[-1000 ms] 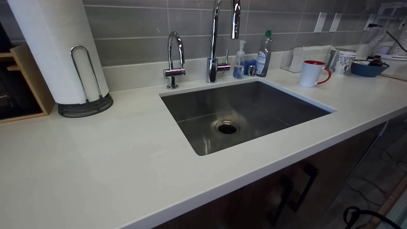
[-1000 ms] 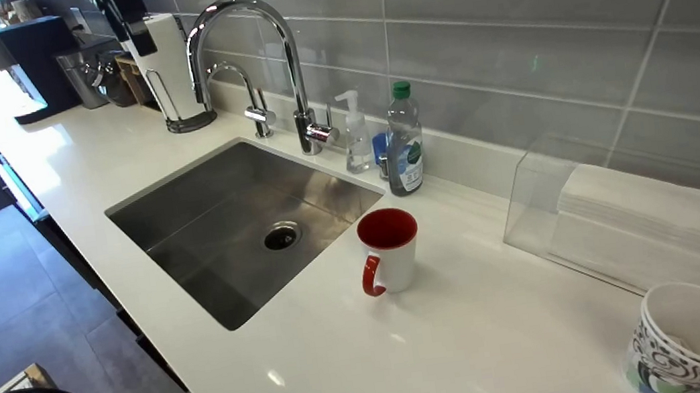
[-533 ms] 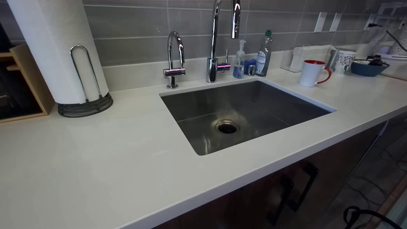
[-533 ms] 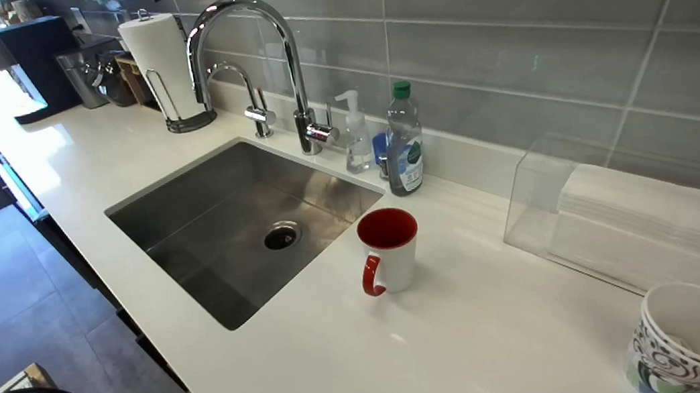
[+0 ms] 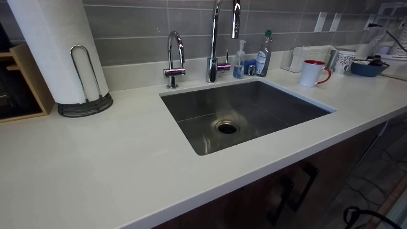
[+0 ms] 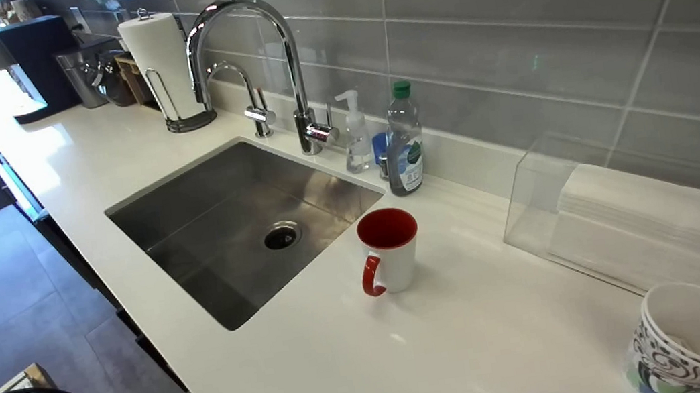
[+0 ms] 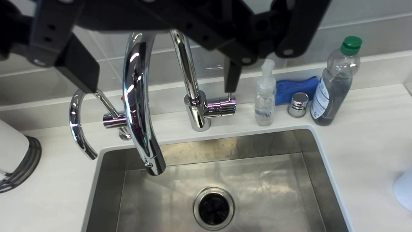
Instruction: Turn the tap faucet to the right
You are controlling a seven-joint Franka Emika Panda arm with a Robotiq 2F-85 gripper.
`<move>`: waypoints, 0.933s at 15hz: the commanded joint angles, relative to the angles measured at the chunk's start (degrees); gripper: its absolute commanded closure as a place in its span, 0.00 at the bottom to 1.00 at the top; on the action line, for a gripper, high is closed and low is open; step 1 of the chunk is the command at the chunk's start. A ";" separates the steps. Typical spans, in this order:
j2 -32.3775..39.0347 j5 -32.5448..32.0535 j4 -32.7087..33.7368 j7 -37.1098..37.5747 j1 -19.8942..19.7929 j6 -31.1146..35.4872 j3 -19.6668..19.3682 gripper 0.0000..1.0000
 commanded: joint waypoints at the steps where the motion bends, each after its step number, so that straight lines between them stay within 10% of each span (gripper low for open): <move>1: 0.12 -0.30 0.18 0.20 1.06 -0.13 -0.91 0.00; 14: 7.79 1.02 2.07 0.96 3.45 8.70 -0.21 0.00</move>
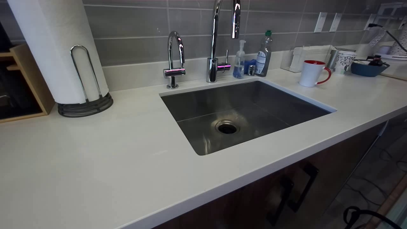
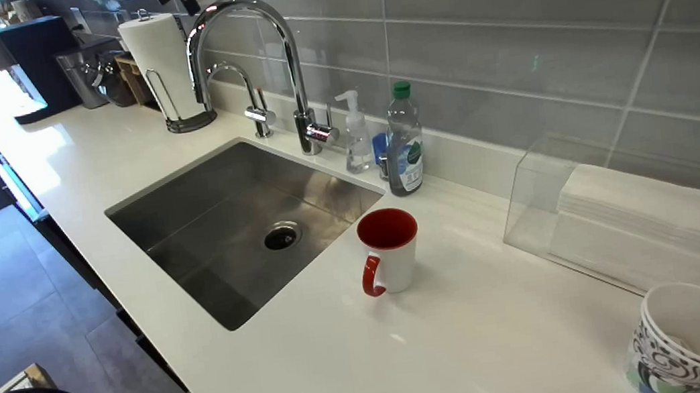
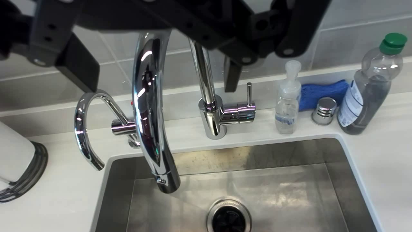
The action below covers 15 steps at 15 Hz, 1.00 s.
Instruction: Turn the tap faucet to the right
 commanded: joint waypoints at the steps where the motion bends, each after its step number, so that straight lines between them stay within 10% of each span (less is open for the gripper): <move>1: 3.41 0.80 2.25 1.27 2.04 1.86 -0.02 0.00; 15: 8.67 -0.24 2.18 4.10 3.17 1.29 -1.54 0.00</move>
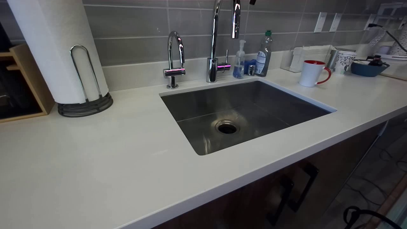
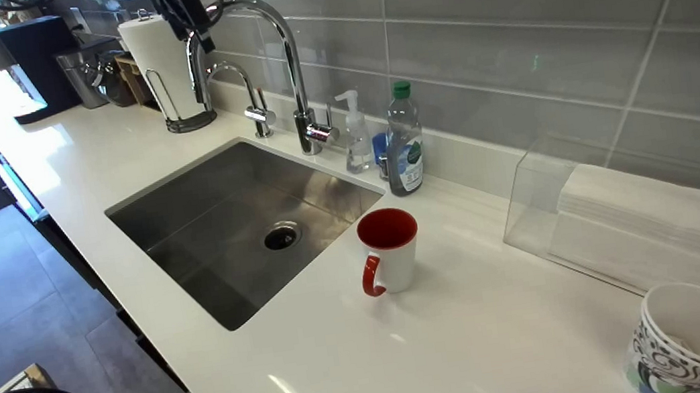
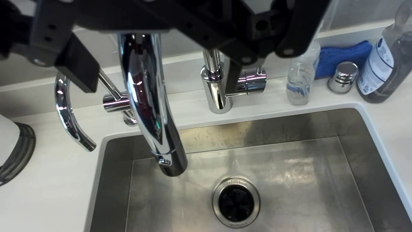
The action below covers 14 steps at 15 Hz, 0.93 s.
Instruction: Turn the tap faucet to the right
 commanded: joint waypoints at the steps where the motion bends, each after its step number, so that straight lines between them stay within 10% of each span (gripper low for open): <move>1: 1.77 -0.42 1.66 1.57 0.71 -0.69 -0.83 0.00; 14: -0.47 -6.32 -1.60 3.02 -0.03 -3.94 -2.57 0.00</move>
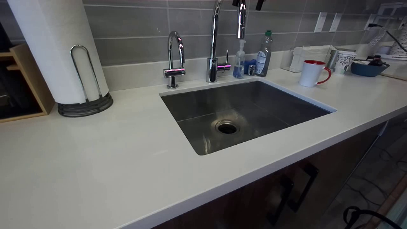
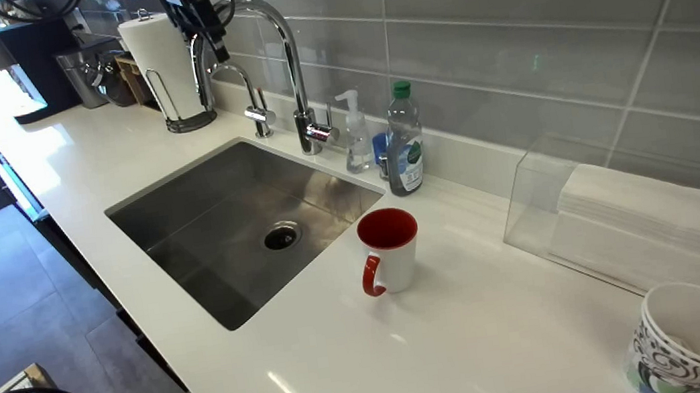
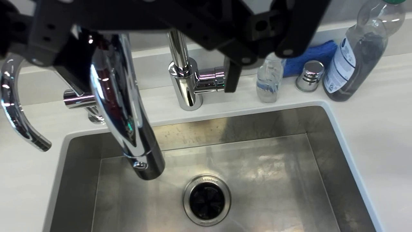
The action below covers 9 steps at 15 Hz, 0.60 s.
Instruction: Turn the tap faucet to the right
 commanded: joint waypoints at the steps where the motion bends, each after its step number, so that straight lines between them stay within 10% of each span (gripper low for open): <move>1: -1.95 -1.98 -2.02 0.81 -0.14 -2.40 -1.33 0.00; 9: -5.69 -4.01 -7.02 -0.30 -2.61 0.65 -4.48 0.00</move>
